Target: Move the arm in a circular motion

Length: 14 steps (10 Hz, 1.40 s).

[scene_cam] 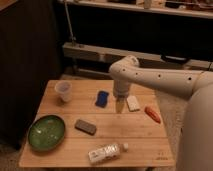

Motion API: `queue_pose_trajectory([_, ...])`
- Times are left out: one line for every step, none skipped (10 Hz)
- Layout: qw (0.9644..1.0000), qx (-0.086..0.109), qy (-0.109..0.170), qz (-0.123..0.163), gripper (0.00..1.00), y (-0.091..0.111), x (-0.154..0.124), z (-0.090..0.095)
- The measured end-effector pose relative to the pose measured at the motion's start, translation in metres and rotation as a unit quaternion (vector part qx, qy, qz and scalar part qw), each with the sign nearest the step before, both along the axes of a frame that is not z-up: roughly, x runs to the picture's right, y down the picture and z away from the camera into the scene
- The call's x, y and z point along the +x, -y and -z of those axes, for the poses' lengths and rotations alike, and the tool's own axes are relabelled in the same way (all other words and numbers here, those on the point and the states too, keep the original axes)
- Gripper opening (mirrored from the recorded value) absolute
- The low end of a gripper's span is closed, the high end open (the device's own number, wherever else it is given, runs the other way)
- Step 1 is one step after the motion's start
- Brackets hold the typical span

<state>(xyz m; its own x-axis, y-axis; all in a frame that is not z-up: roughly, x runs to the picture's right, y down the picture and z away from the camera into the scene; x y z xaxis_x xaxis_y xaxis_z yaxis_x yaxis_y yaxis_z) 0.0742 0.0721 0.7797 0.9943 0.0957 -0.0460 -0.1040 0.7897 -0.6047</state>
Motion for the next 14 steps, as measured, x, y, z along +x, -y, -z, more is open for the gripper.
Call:
queue_pose_trajectory([1.0000,0.001,0.005,0.006,0.65,0.002,-0.005,-0.001])
queue_pose_trajectory([0.9997,-0.003,0.012,0.021,0.65,0.002,-0.014,0.000])
queue_pose_trajectory([0.9992,-0.004,0.023,0.033,0.65,0.003,-0.035,0.001])
queue_pose_trajectory([0.9990,-0.005,0.028,0.036,0.65,0.003,-0.044,0.001])
queue_pose_trajectory([0.9989,-0.005,0.027,0.039,0.65,0.005,-0.046,-0.001])
queue_pose_trajectory([0.9983,-0.004,0.031,0.049,0.65,0.004,-0.043,-0.001])
queue_pose_trajectory([0.9980,-0.005,0.035,0.053,0.65,0.002,-0.039,0.002])
queue_pose_trajectory([0.9979,-0.005,0.036,0.054,0.65,-0.001,-0.030,0.002])
queue_pose_trajectory([0.9980,-0.002,0.035,0.053,0.65,0.001,-0.018,-0.002])
queue_pose_trajectory([0.9978,-0.001,0.038,0.054,0.65,0.004,-0.017,-0.005])
queue_pose_trajectory([0.9975,0.000,0.042,0.057,0.65,0.007,-0.021,-0.008])
queue_pose_trajectory([0.9967,-0.002,0.047,0.066,0.65,0.010,-0.026,-0.012])
queue_pose_trajectory([0.9959,-0.002,0.054,0.074,0.65,0.011,-0.032,-0.014])
queue_pose_trajectory([0.9953,-0.002,0.057,0.079,0.65,0.010,-0.032,-0.010])
